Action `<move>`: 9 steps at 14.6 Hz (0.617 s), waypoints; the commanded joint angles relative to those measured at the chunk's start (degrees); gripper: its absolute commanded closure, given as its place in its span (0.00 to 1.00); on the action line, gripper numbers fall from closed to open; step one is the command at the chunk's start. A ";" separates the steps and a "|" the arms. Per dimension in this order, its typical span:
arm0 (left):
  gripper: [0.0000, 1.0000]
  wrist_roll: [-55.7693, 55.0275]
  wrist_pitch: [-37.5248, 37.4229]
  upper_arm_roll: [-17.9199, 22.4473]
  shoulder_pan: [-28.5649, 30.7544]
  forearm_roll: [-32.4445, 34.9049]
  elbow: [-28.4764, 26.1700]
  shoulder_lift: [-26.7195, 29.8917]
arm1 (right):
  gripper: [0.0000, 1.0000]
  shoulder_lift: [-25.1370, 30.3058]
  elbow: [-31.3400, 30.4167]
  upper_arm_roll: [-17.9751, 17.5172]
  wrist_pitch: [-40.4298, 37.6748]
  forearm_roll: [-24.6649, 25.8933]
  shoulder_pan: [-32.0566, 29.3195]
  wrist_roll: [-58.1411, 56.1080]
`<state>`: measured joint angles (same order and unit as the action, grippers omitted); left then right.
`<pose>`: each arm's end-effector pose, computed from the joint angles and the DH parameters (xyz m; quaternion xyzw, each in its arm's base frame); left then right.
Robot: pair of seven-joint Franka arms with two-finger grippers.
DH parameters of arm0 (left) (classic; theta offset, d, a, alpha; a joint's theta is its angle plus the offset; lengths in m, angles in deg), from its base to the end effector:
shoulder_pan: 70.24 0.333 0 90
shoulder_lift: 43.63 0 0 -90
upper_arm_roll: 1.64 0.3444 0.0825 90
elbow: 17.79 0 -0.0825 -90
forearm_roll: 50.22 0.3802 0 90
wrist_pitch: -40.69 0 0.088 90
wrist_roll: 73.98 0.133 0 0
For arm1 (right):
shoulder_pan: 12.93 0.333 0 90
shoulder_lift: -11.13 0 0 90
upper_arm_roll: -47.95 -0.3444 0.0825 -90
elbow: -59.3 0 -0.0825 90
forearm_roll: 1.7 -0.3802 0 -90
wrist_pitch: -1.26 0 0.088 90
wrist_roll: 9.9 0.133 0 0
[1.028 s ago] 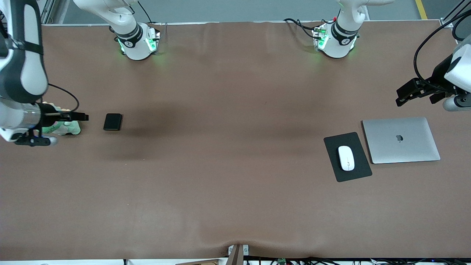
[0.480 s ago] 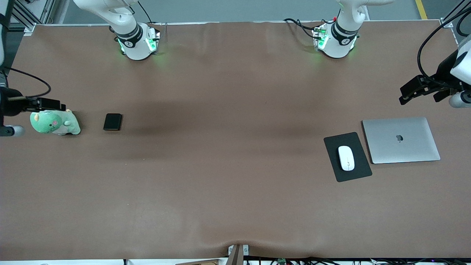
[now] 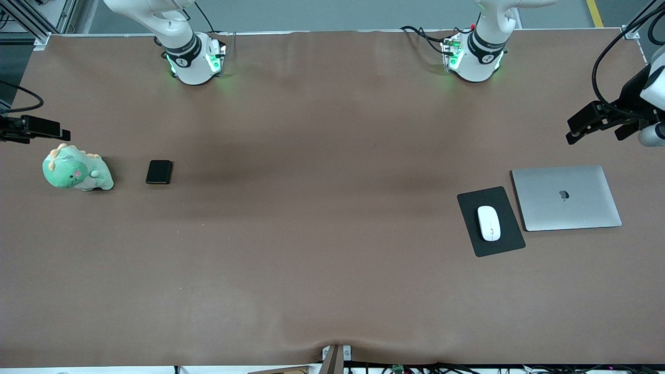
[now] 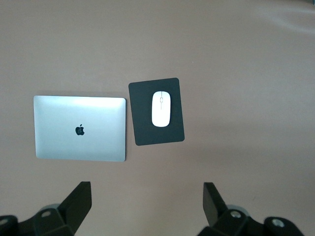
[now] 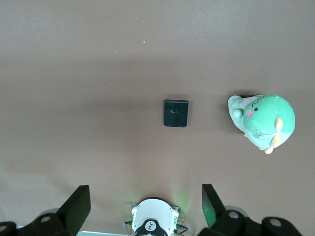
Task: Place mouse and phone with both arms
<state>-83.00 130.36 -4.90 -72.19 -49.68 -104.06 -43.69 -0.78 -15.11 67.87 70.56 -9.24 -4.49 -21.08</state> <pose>0.5504 -0.0489 0.6563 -0.9990 -0.0334 -0.0295 0.0010 0.5648 -0.0697 0.6129 -0.9894 -0.0101 0.1337 0.0563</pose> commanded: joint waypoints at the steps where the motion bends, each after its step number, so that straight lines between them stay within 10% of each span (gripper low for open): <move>1: 0.00 1.28 -0.81 0.19 0.20 -0.36 -0.22 1.38 | 0.00 4.08 -0.30 -2.42 -1.71 0.60 -1.33 0.02; 9: 0.00 1.37 -0.81 0.10 0.73 -0.54 -1.97 3.40 | 0.00 13.48 -10.57 -9.37 2.41 1.47 -5.72 10.48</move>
<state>-83.00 129.74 -4.88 -71.85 -49.68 -104.45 -41.70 9.15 -21.14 60.65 70.90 -8.73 -8.25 -11.47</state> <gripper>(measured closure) 0.000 0.000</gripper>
